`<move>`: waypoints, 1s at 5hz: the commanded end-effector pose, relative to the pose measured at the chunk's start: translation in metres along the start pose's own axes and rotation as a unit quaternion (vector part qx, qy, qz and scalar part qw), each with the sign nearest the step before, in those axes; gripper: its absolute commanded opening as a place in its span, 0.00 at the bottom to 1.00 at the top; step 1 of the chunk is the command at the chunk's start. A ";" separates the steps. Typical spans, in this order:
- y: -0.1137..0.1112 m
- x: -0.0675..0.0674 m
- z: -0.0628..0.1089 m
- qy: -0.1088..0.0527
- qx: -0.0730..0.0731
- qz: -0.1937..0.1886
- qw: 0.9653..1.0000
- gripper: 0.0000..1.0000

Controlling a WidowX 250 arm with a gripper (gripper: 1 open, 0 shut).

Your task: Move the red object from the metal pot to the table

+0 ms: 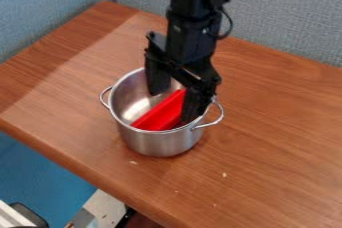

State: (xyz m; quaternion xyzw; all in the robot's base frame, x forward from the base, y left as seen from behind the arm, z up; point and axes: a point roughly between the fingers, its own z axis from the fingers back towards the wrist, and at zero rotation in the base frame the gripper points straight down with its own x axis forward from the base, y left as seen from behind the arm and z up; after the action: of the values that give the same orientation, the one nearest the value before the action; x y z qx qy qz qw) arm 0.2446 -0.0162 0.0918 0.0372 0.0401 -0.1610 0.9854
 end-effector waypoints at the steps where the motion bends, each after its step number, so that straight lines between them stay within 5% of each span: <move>1: -0.005 0.014 0.009 -0.024 0.020 -0.004 1.000 1.00; 2: -0.002 0.013 0.015 -0.036 0.031 0.001 0.999 1.00; 4: -0.005 0.004 0.007 -0.048 0.060 -0.055 0.996 1.00; 5: -0.003 0.001 0.016 -0.049 0.067 -0.035 0.996 1.00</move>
State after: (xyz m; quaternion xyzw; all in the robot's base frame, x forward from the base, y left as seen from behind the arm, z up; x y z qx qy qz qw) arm 0.2410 -0.0193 0.0959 0.0853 0.0044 -0.1938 0.9773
